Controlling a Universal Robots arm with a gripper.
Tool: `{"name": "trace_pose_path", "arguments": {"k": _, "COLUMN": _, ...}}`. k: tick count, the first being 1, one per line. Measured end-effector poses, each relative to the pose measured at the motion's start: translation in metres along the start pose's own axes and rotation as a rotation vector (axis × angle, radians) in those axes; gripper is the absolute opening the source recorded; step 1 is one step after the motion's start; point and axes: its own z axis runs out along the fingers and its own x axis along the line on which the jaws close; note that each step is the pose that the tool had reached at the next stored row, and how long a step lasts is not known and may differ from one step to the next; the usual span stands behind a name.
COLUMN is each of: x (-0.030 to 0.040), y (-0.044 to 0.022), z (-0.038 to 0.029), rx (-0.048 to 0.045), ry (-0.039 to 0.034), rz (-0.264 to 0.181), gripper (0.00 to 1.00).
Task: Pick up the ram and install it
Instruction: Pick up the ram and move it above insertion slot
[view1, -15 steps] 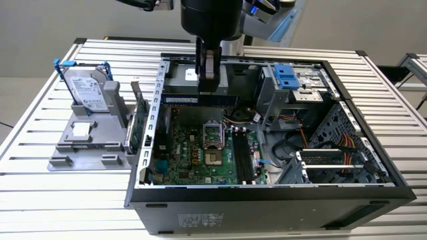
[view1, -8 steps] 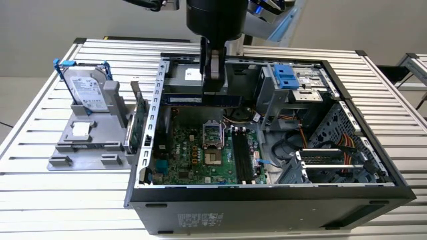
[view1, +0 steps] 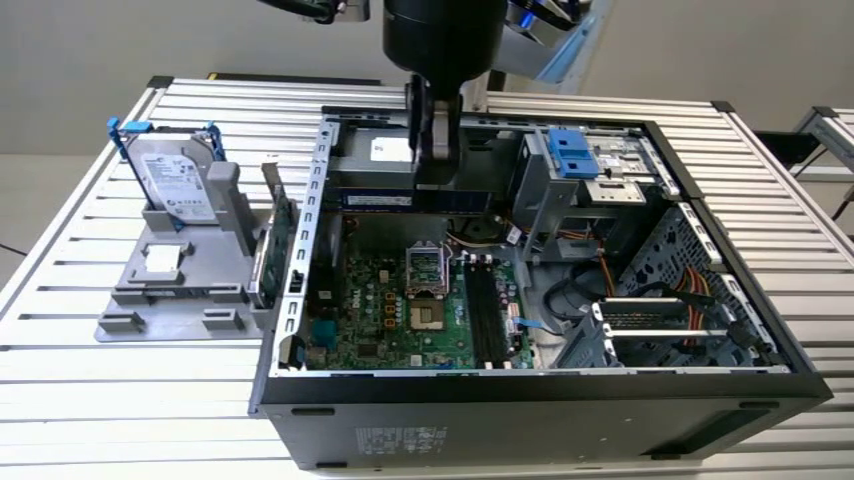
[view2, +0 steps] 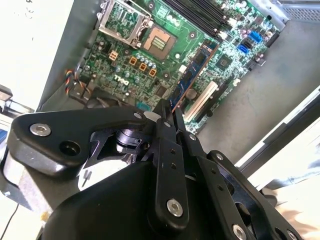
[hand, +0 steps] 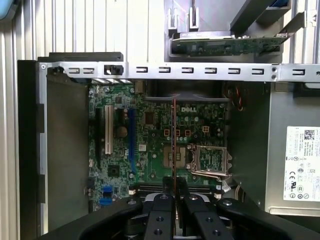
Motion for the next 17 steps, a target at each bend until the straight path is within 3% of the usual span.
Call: {"name": "trace_pose_path", "arguments": {"k": 17, "x": 0.0, "y": -0.0138, "z": -0.0002, "rx": 0.0, "ry": 0.0, "rz": 0.0, "gripper": 0.0}}
